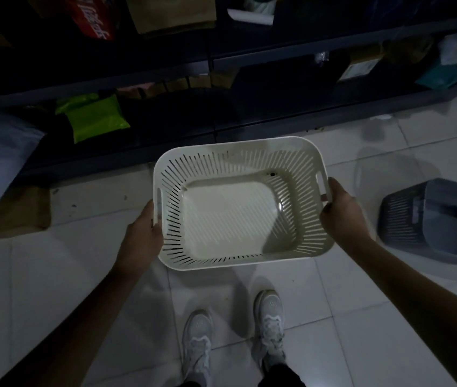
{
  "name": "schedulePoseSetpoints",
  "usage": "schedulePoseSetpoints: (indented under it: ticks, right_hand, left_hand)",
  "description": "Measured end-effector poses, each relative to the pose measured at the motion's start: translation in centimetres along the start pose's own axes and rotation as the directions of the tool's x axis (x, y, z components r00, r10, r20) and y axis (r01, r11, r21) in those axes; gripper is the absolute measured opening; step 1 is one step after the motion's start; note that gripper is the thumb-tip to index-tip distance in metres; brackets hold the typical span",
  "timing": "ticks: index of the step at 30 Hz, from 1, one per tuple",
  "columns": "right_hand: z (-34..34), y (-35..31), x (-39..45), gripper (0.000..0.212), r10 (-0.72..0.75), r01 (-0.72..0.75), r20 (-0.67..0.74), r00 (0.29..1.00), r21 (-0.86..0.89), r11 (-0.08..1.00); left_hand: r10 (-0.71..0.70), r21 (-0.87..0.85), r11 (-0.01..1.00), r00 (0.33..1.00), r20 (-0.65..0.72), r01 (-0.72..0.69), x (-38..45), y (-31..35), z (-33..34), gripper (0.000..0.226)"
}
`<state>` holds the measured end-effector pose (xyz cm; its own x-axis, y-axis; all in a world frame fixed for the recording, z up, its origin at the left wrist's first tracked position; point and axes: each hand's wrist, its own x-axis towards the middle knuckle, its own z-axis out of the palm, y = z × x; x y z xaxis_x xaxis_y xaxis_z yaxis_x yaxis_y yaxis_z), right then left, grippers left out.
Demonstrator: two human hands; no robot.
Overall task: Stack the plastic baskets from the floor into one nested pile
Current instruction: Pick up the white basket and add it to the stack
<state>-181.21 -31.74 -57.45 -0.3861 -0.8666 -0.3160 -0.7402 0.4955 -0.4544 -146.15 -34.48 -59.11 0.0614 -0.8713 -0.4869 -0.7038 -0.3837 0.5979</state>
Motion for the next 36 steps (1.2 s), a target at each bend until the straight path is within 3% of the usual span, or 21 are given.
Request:
schedulePoseSetpoints:
  ticks: [11, 22, 30, 36]
  right_hand:
    - [1.9, -0.3, -1.3, 0.046, -0.045, 0.045, 0.009, 0.999, 0.030, 0.999]
    - [3.8, -0.5, -0.4, 0.042, 0.020, -0.026, 0.079, 0.997, 0.076, 0.997]
    - [7.7, 1.9, 1.6, 0.042, 0.025, -0.031, 0.080, 0.996, 0.076, 0.997]
    - [12.8, 5.3, 2.7, 0.045, 0.045, -0.056, 0.111, 0.993, 0.096, 0.994]
  left_hand:
    - [-0.003, 0.069, 0.998, 0.999, -0.042, 0.006, -0.2, -1.9, -0.1, 0.043]
    - [0.009, 0.074, 0.997, 0.999, -0.033, -0.006, 1.1, -2.1, -0.1, 0.050]
    - [-0.004, 0.073, 0.997, 0.999, -0.036, 0.007, 3.6, -5.0, 3.1, 0.046]
    - [0.066, 0.149, 0.987, 0.996, -0.062, -0.056, 5.9, -9.4, 7.6, 0.045]
